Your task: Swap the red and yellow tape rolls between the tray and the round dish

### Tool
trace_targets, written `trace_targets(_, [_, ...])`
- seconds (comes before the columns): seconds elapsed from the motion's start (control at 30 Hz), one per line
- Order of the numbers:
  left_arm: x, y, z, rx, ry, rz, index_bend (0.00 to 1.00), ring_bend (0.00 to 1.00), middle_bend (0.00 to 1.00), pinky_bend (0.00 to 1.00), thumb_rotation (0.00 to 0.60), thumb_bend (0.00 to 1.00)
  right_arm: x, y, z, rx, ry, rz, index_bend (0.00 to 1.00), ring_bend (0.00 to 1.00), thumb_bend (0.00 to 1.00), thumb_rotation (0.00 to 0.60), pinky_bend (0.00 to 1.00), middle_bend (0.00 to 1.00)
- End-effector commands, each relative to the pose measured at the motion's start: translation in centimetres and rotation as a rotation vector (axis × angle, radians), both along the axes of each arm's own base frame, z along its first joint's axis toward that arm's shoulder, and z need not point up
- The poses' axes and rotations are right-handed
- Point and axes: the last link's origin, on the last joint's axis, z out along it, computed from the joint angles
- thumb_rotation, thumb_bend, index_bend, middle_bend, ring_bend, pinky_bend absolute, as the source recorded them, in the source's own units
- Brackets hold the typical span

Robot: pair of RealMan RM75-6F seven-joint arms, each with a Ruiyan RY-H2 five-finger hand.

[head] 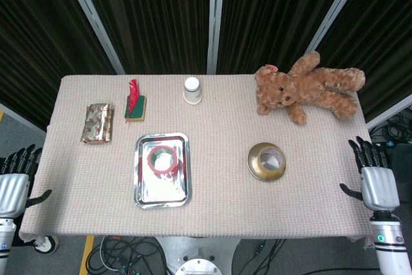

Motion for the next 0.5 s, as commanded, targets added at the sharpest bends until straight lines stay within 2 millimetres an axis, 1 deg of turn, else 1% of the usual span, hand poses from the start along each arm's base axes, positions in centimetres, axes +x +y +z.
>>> trace_targets(0.03, [0.1, 0.0, 0.0, -0.003, 0.002, -0.004, 0.01, 0.0, 0.0, 0.08, 0.6, 0.11, -1.7, 1.1, 0.8, -0.016, 0.0, -0.043, 0.0, 0.0, 0.0, 0.6, 0.0, 0.0])
trace_targets(0.13, [0.4, 0.0, -0.2, -0.008, 0.002, -0.016, 0.01, 0.0, 0.0, 0.09, 0.6, 0.11, -1.4, 0.5, 0.2, 0.014, -0.013, -0.025, 0.0, 0.0, 0.0, 0.6, 0.0, 0.0])
trace_targets(0.23, [0.7, 0.2, -0.3, -0.012, -0.009, -0.027, 0.01, 0.0, 0.0, 0.09, 0.6, 0.11, -0.3, -0.8, -1.0, 0.074, -0.025, 0.006, 0.0, 0.0, 0.0, 0.6, 0.0, 0.0])
trace_targets(0.33, [0.8, 0.1, -0.6, -0.031, -0.012, -0.026, 0.01, 0.0, 0.0, 0.09, 0.6, 0.11, 1.4, -2.8, -2.7, 0.177, -0.001, 0.023, 0.0, 0.0, 0.0, 0.6, 0.0, 0.0])
trace_targets(0.43, [0.9, -0.1, -0.8, -0.053, -0.011, -0.024, 0.01, 0.0, 0.0, 0.08, 0.6, 0.11, 4.3, -5.2, -4.7, 0.283, 0.034, 0.086, 0.0, 0.0, 0.0, 0.6, 0.0, 0.0])
trace_targets(0.5, [0.9, -0.2, -0.9, -0.058, -0.013, -0.02, 0.01, 0.0, 0.0, 0.09, 0.6, 0.1, 5.7, -6.5, -5.7, 0.333, 0.042, 0.103, 0.0, 0.0, 0.0, 0.6, 0.0, 0.0])
